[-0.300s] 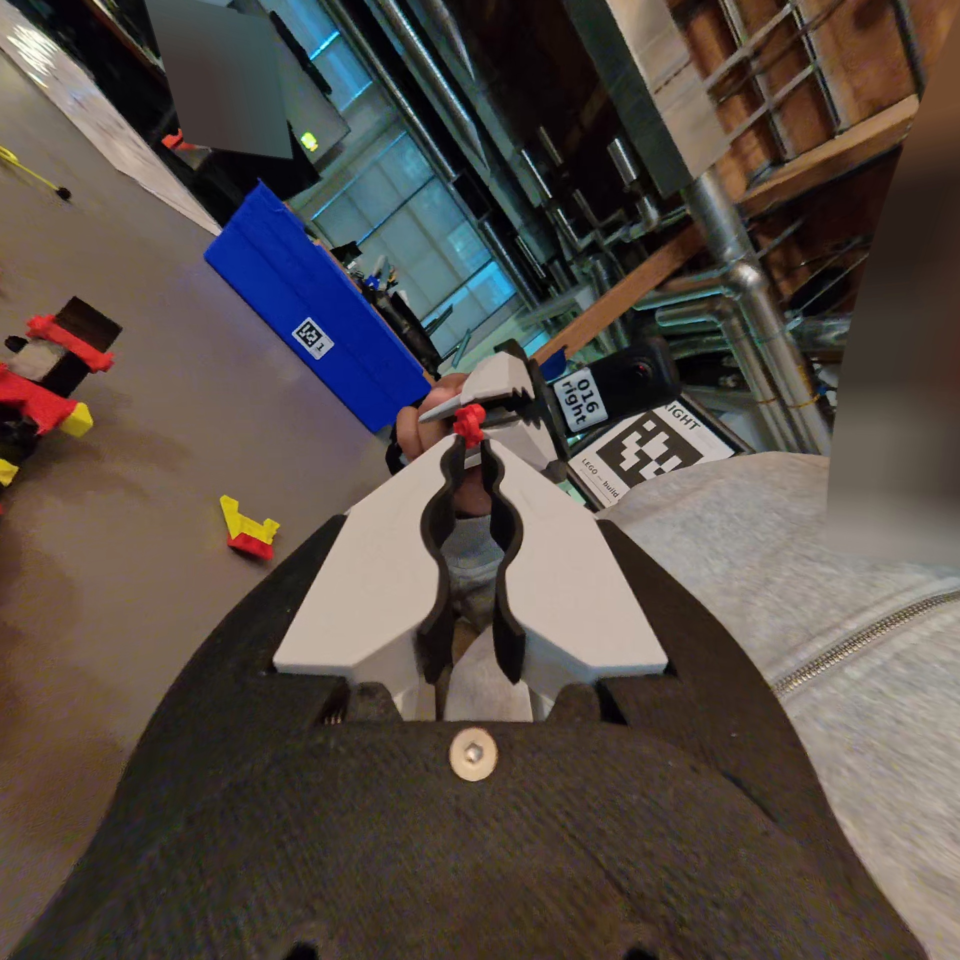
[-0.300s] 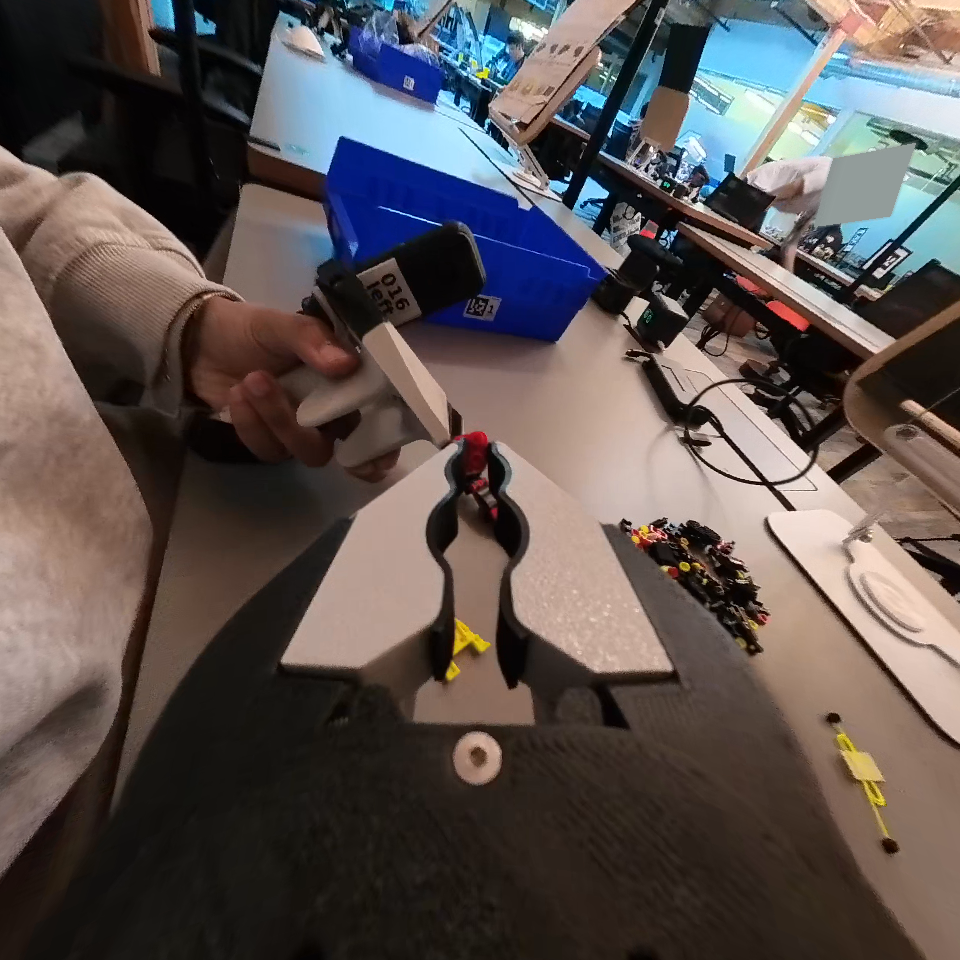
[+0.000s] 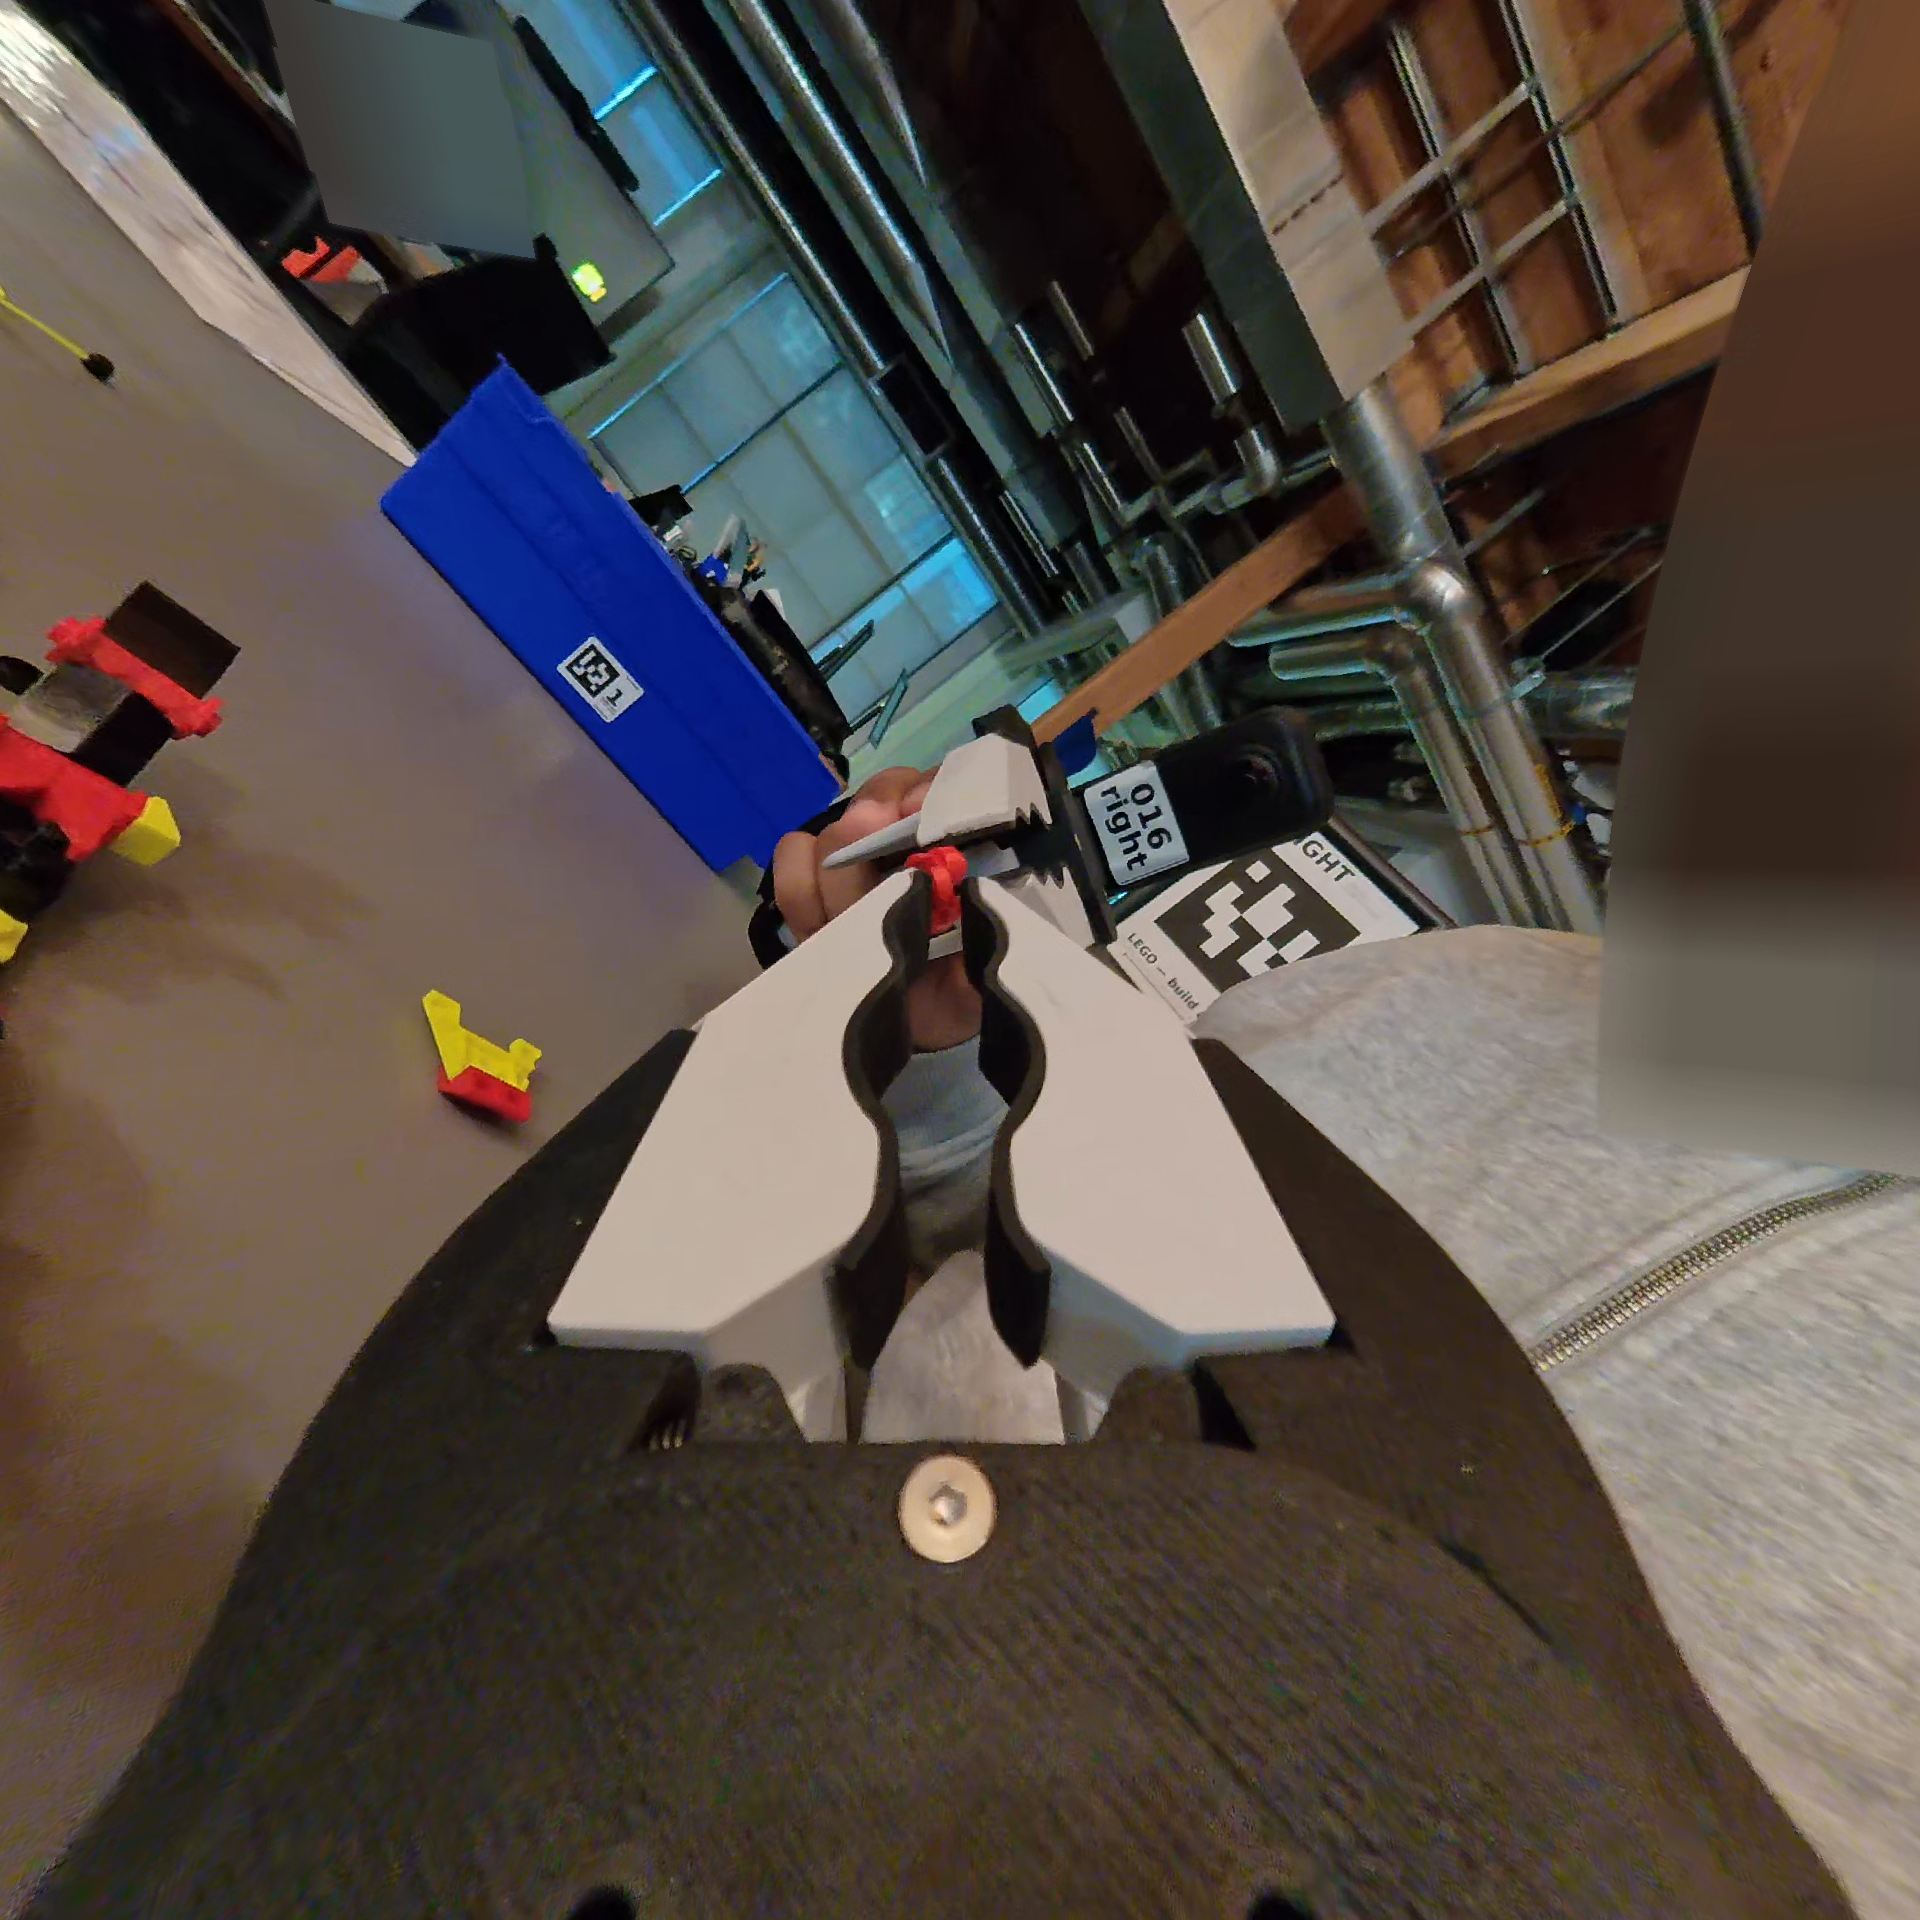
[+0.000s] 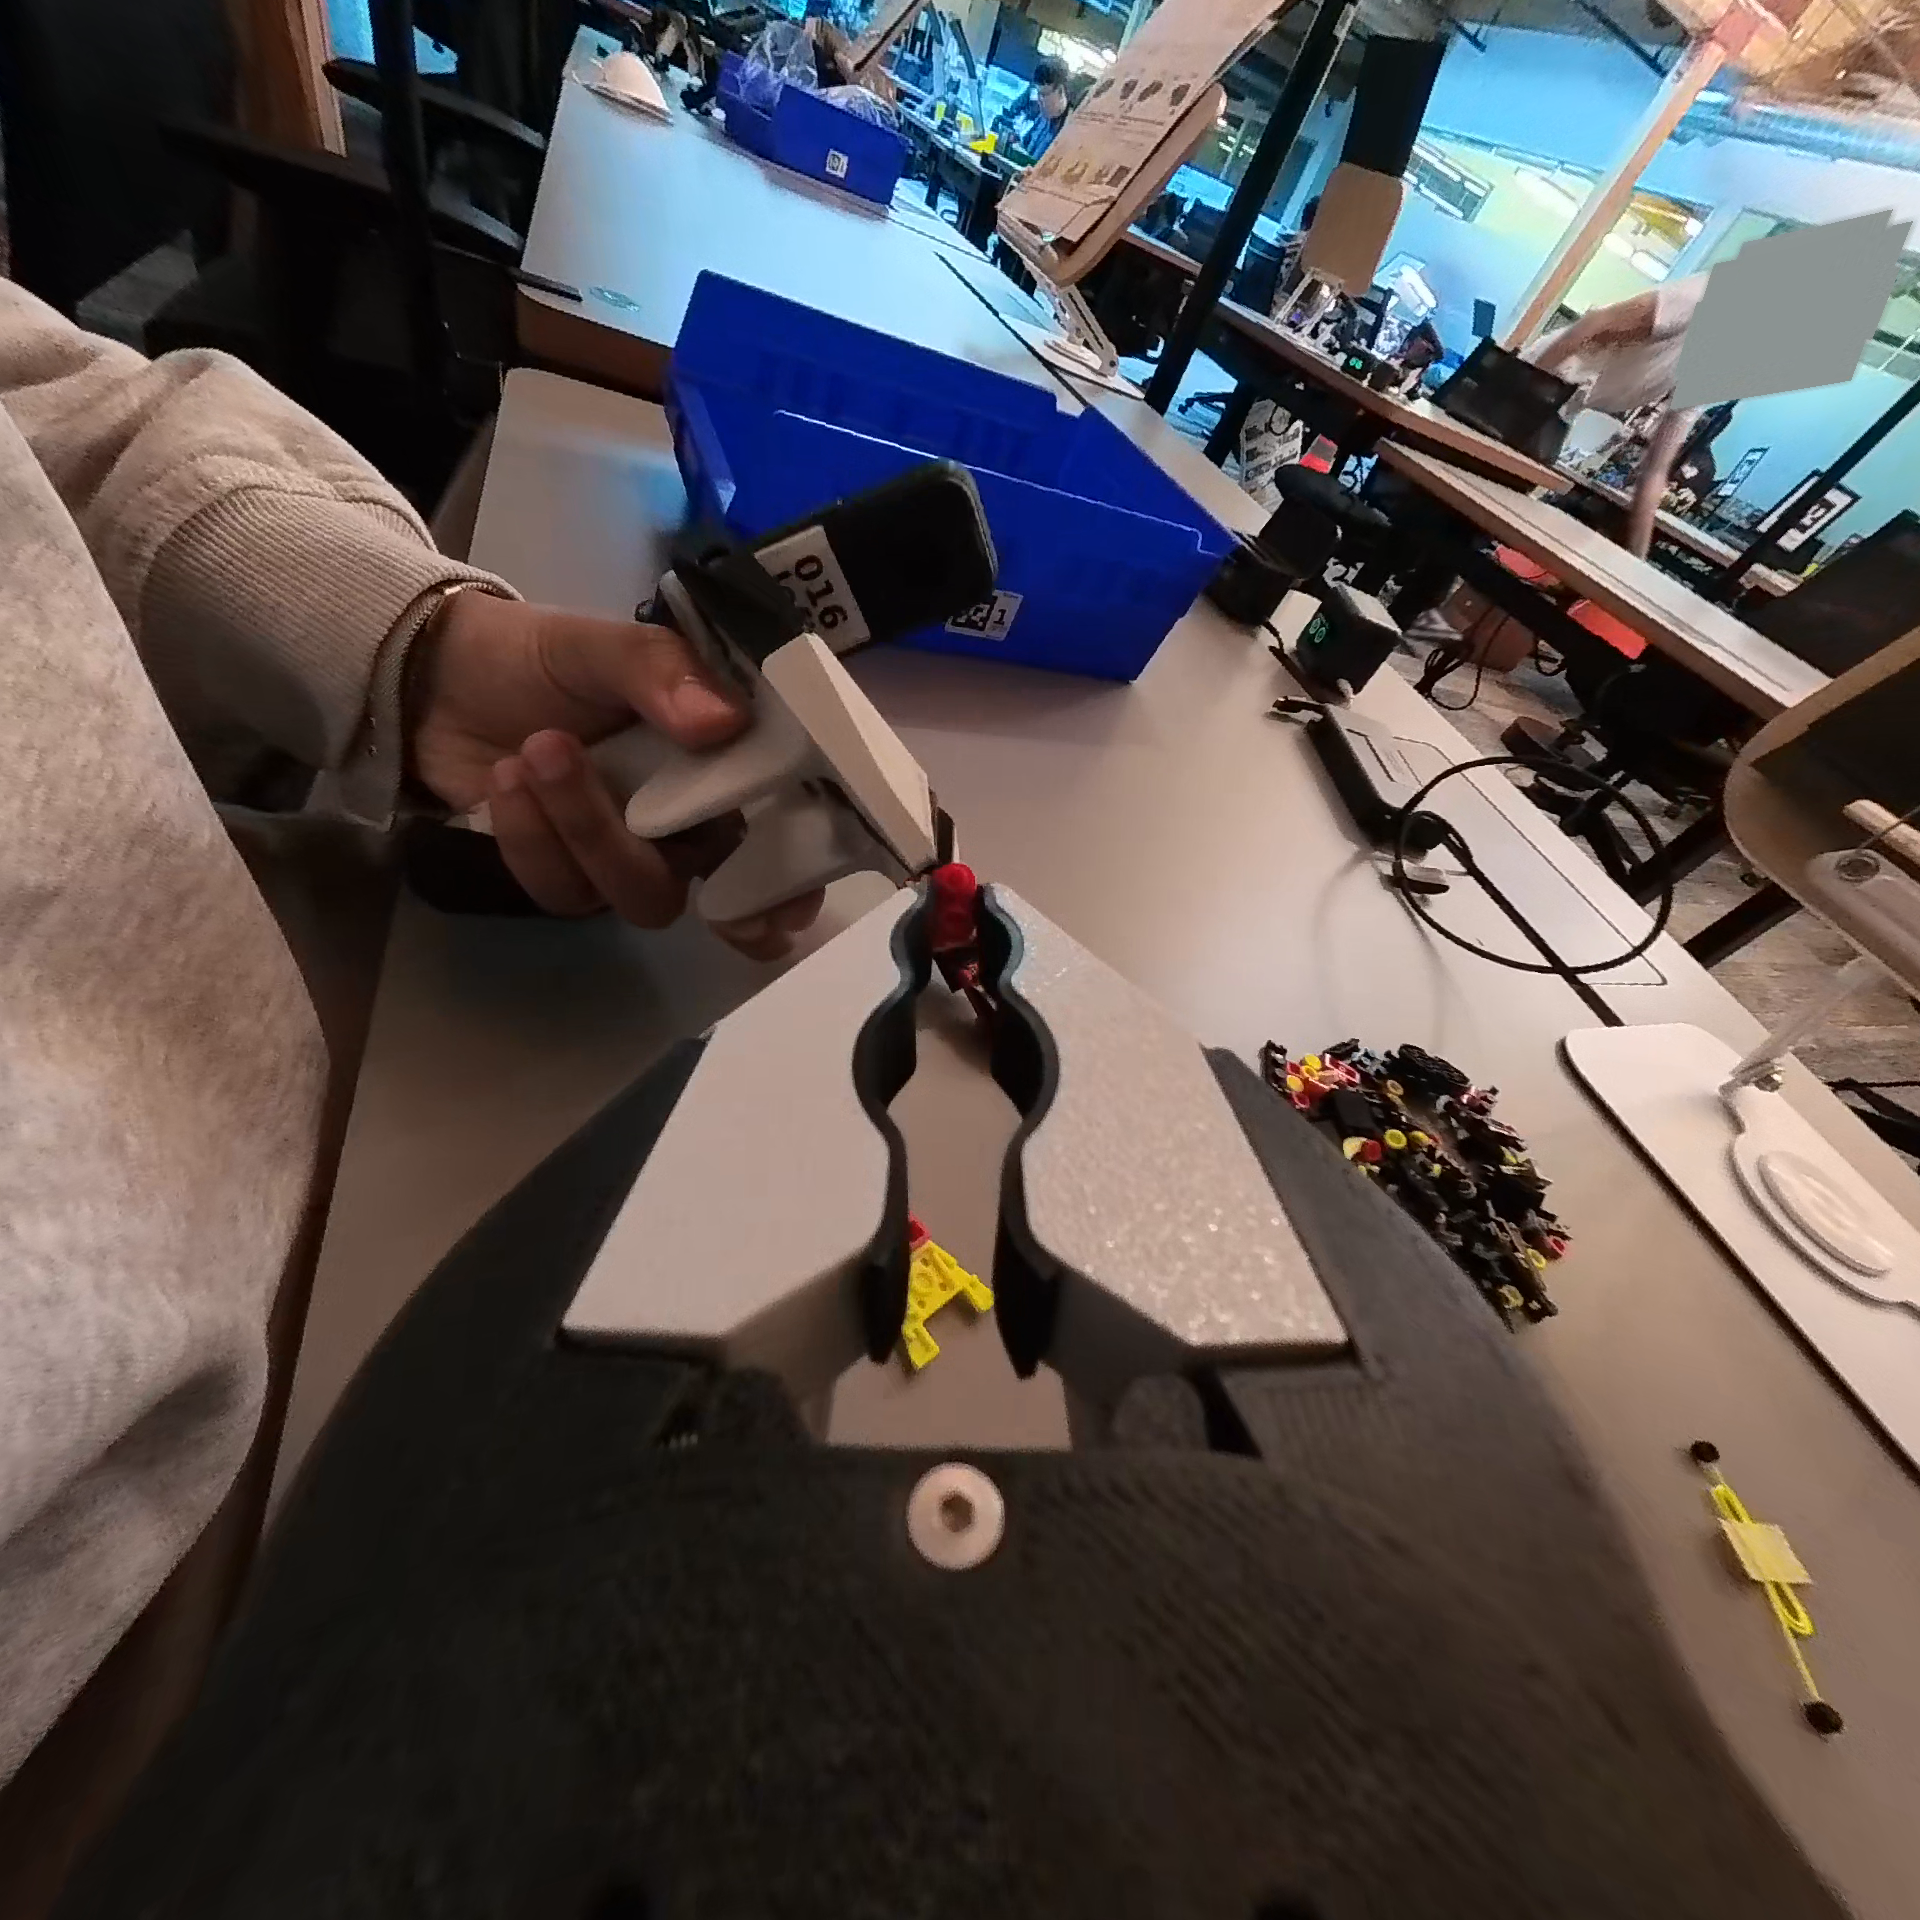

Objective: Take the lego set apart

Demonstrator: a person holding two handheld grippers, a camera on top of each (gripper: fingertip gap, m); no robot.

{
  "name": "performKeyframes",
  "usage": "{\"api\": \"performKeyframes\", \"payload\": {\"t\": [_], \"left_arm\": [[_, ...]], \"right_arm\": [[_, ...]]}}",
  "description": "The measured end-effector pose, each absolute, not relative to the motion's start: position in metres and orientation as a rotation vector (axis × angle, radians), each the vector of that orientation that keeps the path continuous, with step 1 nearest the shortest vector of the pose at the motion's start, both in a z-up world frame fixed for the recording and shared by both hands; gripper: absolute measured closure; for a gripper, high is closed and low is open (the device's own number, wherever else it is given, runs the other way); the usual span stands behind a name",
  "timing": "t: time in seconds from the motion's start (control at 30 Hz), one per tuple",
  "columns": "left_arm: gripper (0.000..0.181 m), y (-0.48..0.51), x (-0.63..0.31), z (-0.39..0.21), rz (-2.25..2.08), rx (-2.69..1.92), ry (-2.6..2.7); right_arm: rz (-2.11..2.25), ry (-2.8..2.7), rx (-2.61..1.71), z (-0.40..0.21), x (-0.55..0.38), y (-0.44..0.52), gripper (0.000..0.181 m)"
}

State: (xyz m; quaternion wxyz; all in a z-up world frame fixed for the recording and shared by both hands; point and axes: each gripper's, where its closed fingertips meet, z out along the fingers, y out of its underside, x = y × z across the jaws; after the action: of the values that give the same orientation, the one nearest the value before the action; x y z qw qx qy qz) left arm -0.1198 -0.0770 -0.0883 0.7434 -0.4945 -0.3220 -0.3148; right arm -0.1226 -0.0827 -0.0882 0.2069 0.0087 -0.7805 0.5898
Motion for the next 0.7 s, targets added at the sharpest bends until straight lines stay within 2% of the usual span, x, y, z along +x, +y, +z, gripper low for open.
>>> {"api": "performKeyframes", "payload": {"t": [0.03,0.43,0.7], "left_arm": [[0.177,-0.0771,-0.1197,-0.0885,-0.686,-1.089,-0.705],[0.177,-0.0771,-0.1206,-0.0938,-0.657,-1.139,-0.711],[0.180,-0.0784,-0.1158,-0.0857,-0.783,-1.070,-0.685]], "right_arm": [[1.641,-2.173,0.023,-0.0881,-0.1227,-0.0827,0.177],[1.542,-2.153,0.058,-0.0919,-0.1238,-0.0837,0.177],[1.649,-2.115,0.105,-0.0842,-0.1177,-0.0839,0.175]]}}
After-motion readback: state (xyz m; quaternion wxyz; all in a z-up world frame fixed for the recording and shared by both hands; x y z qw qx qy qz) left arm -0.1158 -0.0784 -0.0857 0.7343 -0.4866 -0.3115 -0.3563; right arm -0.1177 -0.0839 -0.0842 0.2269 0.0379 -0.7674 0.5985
